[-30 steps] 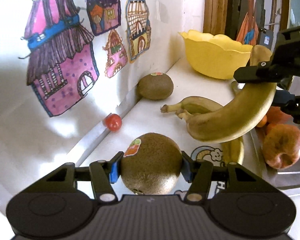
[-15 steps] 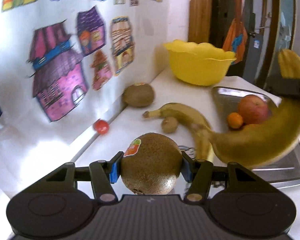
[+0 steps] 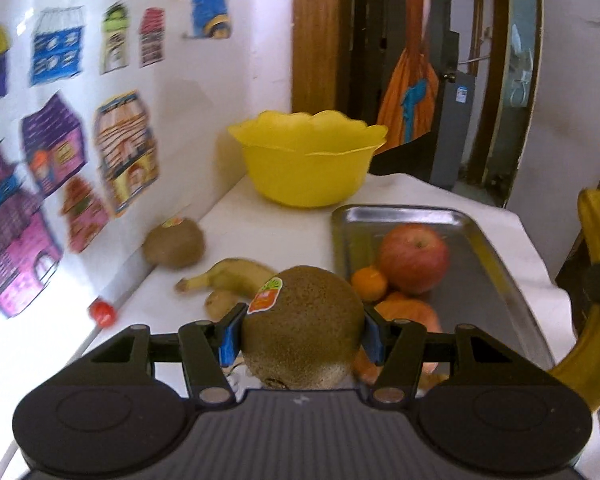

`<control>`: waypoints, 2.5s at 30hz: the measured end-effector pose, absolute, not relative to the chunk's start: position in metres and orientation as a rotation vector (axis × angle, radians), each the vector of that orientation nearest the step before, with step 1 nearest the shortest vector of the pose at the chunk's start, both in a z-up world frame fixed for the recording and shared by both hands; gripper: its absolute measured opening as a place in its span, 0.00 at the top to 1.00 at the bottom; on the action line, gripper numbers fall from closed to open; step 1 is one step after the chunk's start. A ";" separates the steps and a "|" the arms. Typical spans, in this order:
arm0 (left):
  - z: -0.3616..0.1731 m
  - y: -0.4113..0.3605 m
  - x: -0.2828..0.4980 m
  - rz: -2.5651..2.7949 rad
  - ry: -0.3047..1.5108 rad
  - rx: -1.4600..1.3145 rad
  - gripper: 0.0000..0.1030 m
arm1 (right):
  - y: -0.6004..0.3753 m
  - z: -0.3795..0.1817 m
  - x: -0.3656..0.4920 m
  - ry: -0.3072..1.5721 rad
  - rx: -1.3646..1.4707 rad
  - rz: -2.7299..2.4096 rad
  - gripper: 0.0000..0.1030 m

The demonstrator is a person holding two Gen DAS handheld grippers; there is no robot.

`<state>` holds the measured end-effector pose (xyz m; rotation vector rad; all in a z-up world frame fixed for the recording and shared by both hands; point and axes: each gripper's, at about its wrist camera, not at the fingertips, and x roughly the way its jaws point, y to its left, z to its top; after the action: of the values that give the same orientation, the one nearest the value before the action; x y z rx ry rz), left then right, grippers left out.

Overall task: Organize fruits
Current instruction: 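Carry the kiwi and banana over the steel tray with both tools, then open both tools to drop the kiwi and banana into the tray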

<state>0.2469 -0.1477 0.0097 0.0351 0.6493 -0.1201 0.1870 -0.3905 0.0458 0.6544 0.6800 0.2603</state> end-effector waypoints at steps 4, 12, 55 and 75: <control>0.012 -0.167 0.259 -0.136 0.638 0.043 0.40 | -0.408 0.042 0.193 0.682 0.670 0.243 0.69; 0.011 -0.201 0.281 -0.164 0.646 0.060 0.40 | -0.438 0.025 0.230 0.711 0.703 0.249 0.69; -0.015 -0.246 0.307 -0.201 0.744 0.134 0.38 | -0.437 -0.054 0.373 0.805 0.586 0.212 0.36; 0.008 -0.222 0.278 -0.157 0.652 0.109 0.20 | -0.423 -0.025 0.352 0.783 0.545 0.152 0.01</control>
<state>0.2783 -0.2218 0.0077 0.1092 0.6516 -0.1575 0.3524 -0.4227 -0.0247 0.5454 0.7826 0.1515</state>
